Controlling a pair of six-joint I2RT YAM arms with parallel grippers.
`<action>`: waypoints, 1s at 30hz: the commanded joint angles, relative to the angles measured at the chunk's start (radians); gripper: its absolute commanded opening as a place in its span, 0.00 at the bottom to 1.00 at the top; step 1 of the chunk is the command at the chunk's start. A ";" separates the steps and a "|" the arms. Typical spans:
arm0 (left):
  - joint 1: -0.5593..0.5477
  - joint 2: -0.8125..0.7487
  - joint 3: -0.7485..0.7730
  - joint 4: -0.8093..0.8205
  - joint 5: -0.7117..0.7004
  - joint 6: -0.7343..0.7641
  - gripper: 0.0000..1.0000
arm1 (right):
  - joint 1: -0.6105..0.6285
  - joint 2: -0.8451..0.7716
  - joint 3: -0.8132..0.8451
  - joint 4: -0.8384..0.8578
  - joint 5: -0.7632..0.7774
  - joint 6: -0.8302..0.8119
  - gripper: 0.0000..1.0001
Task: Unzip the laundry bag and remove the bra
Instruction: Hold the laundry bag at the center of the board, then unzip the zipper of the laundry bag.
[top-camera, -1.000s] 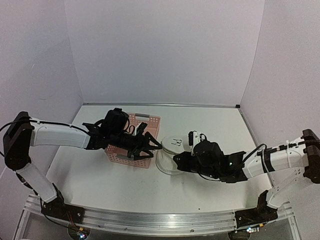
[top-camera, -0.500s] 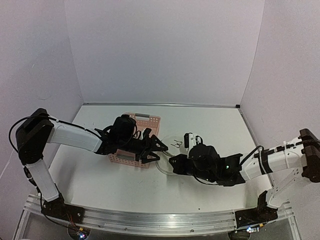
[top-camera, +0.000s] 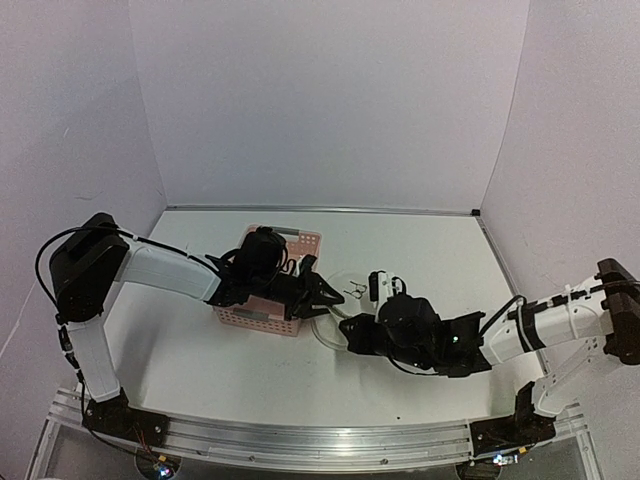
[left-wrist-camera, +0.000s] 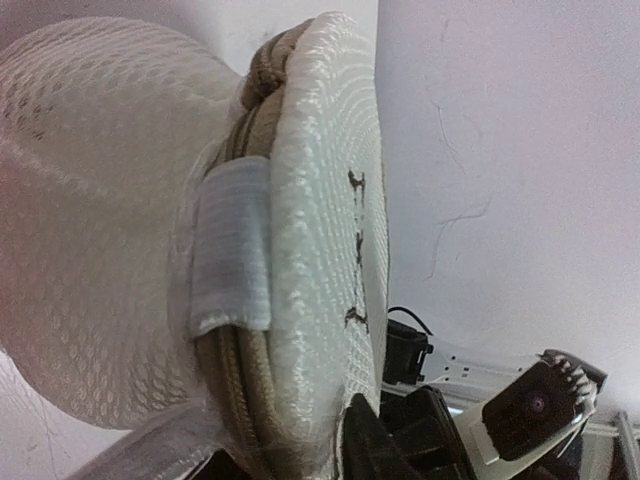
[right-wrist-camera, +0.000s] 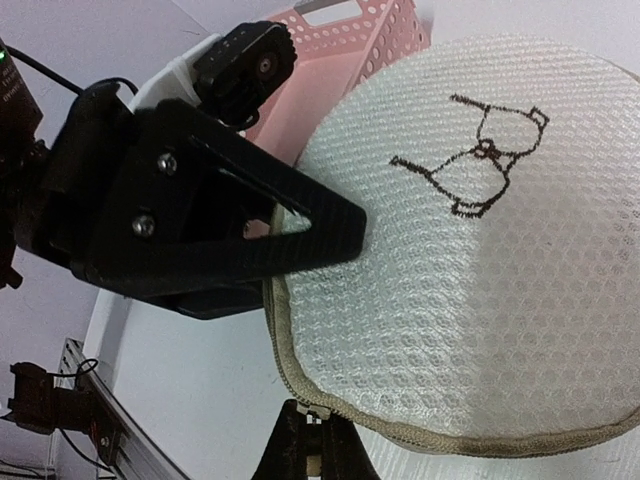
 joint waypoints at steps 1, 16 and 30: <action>-0.005 -0.003 0.045 0.048 0.023 0.002 0.15 | 0.011 -0.031 -0.030 0.038 0.019 0.000 0.00; -0.009 -0.065 -0.005 0.048 0.060 0.083 0.00 | 0.010 -0.181 -0.214 -0.028 0.113 0.034 0.00; -0.033 -0.092 0.023 0.040 0.225 0.244 0.00 | -0.055 -0.401 -0.283 -0.241 0.242 -0.155 0.00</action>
